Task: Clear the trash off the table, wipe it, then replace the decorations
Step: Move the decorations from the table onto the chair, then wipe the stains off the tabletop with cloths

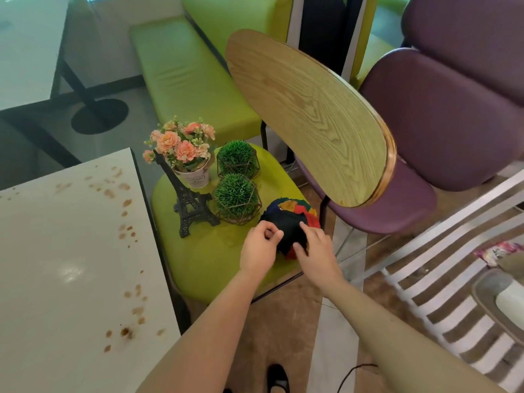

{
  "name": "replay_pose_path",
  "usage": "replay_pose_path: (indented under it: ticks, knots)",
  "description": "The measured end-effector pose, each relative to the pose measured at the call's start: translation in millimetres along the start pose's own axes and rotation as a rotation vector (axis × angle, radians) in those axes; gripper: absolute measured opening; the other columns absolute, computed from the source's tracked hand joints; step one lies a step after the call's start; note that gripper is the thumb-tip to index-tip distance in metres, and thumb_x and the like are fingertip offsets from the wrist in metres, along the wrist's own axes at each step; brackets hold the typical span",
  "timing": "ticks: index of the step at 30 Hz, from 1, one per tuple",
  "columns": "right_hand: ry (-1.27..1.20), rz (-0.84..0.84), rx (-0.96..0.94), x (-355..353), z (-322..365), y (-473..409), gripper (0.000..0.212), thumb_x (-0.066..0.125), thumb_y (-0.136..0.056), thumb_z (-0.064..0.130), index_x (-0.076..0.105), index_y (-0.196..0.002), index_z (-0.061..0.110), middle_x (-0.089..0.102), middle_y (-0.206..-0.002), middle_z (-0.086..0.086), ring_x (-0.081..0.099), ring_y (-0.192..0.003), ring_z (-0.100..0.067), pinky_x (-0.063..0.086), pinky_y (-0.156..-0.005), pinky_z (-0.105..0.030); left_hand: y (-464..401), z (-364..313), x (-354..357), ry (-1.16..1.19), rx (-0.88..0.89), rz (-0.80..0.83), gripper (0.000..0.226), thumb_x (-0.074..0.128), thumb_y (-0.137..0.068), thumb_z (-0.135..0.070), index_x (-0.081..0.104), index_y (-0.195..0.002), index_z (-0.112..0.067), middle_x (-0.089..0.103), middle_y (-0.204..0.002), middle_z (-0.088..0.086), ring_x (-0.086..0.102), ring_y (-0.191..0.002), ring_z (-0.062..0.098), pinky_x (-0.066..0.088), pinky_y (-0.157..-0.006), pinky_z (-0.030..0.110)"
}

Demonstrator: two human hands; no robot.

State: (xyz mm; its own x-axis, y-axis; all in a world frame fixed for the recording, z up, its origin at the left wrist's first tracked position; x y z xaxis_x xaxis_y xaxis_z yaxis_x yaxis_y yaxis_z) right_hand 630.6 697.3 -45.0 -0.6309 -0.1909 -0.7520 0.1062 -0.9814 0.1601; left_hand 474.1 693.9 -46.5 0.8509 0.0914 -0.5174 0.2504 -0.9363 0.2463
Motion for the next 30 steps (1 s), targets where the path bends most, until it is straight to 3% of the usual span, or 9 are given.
replay_pose_path:
  ticks: [4,8,12,15,18,20,24,30]
  knots:
    - [-0.144,-0.105,0.015,-18.4,15.9,-2.4,0.05,0.035,-0.103,0.044,0.037,-0.149,0.024,0.039,-0.145,-0.004,0.027,-0.134,-0.019,0.025,-0.101,-0.028,10.0,-10.0,-14.1,0.144,0.033,0.096,0.006,0.051,-0.1,-0.02,0.049,-0.096,-0.016,0.049,-0.078,-0.005,0.043,-0.069,0.01,0.034,-0.06,0.022]
    - [-0.333,0.016,0.056,-7.3,31.9,-2.9,0.057,0.044,-0.097,0.055,0.039,-0.148,0.03,0.037,-0.146,-0.002,0.025,-0.14,-0.017,0.019,-0.115,-0.035,22.1,-3.5,-34.9,0.319,0.011,0.147,0.017,0.052,-0.099,-0.02,0.042,-0.085,-0.022,0.037,-0.07,-0.005,0.033,-0.061,0.011,0.028,-0.058,0.027]
    - [-0.567,0.142,0.05,22.9,62.6,15.6,0.063,0.052,-0.091,0.059,0.041,-0.146,0.03,0.04,-0.149,0.005,0.031,-0.141,-0.013,0.025,-0.118,-0.039,49.9,18.1,-59.8,0.604,-0.167,0.125,0.018,0.055,-0.099,-0.021,0.046,-0.083,-0.017,0.047,-0.072,0.002,0.042,-0.054,0.01,0.033,-0.049,0.021]
    - [-0.66,0.191,0.084,45.0,77.6,37.1,0.066,0.06,-0.089,0.056,0.041,-0.146,0.028,0.044,-0.145,0.003,0.042,-0.133,-0.015,0.036,-0.113,-0.04,75.5,31.3,-75.4,0.783,-0.269,0.102,0.017,0.062,-0.094,-0.029,0.051,-0.088,-0.018,0.059,-0.081,0.001,0.058,-0.07,0.014,0.046,-0.06,0.028]
    - [-0.609,0.226,0.095,68.3,99.1,65.3,0.047,0.06,-0.093,0.046,0.05,-0.134,0.025,0.052,-0.131,0.0,0.051,-0.119,-0.016,0.046,-0.095,-0.031,99.2,58.4,-107.2,0.672,-0.291,-0.003,0.023,0.069,-0.09,-0.031,0.052,-0.099,-0.02,0.063,-0.105,0.008,0.065,-0.092,0.024,0.057,-0.078,0.042]
    - [-0.462,0.215,0.08,79.9,111.0,84.9,0.027,0.057,-0.096,0.041,0.056,-0.118,0.025,0.059,-0.118,0.0,0.056,-0.108,-0.016,0.048,-0.084,-0.03,116.5,77.9,-128.2,0.575,-0.285,-0.065,0.027,0.071,-0.089,-0.026,0.051,-0.106,-0.022,0.059,-0.113,0.009,0.065,-0.1,0.027,0.056,-0.088,0.048]
    - [-0.253,0.233,0.005,109.7,134.3,130.3,0.014,0.053,-0.098,0.039,0.057,-0.098,0.025,0.062,-0.1,0.003,0.057,-0.094,-0.017,0.048,-0.075,-0.035,161.3,120.2,-159.2,0.467,-0.262,-0.063,0.031,0.072,-0.089,-0.02,0.049,-0.11,-0.023,0.058,-0.114,0.011,0.065,-0.1,0.027,0.057,-0.085,0.044]
    - [-0.044,0.261,-0.1,150.8,157.9,181.0,0.019,0.045,-0.101,0.04,0.055,-0.092,0.027,0.06,-0.101,0.003,0.057,-0.091,-0.017,0.048,-0.074,-0.04,214.7,167.1,-192.3,0.327,-0.217,-0.034,0.027,0.07,-0.089,-0.022,0.054,-0.111,-0.027,0.064,-0.104,0.005,0.066,-0.094,0.023,0.057,-0.085,0.043]
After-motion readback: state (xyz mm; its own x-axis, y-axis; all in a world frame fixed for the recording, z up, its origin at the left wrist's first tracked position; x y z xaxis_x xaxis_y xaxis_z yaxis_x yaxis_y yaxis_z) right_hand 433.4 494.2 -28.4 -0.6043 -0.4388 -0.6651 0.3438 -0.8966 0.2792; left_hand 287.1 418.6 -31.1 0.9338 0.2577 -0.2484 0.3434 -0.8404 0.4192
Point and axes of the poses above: each hand's wrist, its own y-axis away from the middle knuckle, its own x-axis out of the palm, z = x × y, the point moved 7 cm from there along -y, towards the middle knuckle
